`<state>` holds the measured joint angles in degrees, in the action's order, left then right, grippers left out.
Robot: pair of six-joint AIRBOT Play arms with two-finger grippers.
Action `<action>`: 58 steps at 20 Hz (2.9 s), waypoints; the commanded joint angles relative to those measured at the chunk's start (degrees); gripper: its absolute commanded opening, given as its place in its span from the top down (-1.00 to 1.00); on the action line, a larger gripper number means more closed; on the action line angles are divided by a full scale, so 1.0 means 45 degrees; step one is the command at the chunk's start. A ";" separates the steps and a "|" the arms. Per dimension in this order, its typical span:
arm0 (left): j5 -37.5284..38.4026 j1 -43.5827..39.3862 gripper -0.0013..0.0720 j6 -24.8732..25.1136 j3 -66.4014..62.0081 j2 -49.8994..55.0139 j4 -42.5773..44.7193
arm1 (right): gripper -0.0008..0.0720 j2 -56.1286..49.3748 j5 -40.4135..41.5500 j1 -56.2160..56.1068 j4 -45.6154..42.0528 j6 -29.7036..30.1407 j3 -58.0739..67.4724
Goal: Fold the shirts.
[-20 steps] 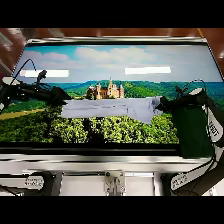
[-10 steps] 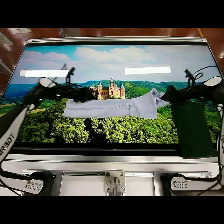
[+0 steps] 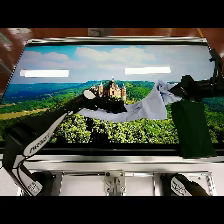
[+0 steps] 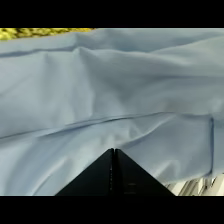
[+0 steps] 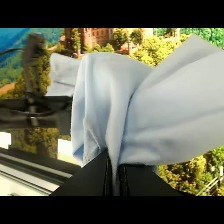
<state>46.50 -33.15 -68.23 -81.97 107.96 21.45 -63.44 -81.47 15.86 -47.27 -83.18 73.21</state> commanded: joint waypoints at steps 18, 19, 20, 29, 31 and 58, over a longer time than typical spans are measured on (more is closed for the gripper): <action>0.3123 0.9097 0.87 -0.1010 -0.1797 -0.5595 0.3055 | 0.81 -0.5367 0.9491 -0.9374 0.1321 0.0136 -0.0019; 0.3317 0.9782 0.87 -0.1010 -0.1797 -0.6188 0.3055 | 0.81 -0.6324 1.0472 -0.9870 0.2662 0.0641 0.0155; 0.3580 1.0399 0.87 -0.1010 -0.1797 -0.6722 0.3055 | 0.81 -0.7155 1.0899 -1.0171 0.4231 0.1239 0.0418; 0.5289 1.1084 0.87 -0.1001 -0.1224 -0.7577 0.4401 | -0.80 -0.8456 0.5168 -0.8777 0.5829 0.2764 0.1384; 0.5255 1.0996 0.87 -0.0996 -0.0908 -0.7577 0.4401 | -0.80 -0.7961 0.3070 -0.7883 0.2103 0.1214 0.1379; 0.4255 0.8170 0.87 -0.1350 -0.0714 -0.7509 0.4386 | 0.81 -0.2793 0.4517 0.0670 0.1826 0.1705 0.0257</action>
<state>65.71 4.32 -74.24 -85.21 74.13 41.19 -83.83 -59.22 9.41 -37.63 -72.95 71.92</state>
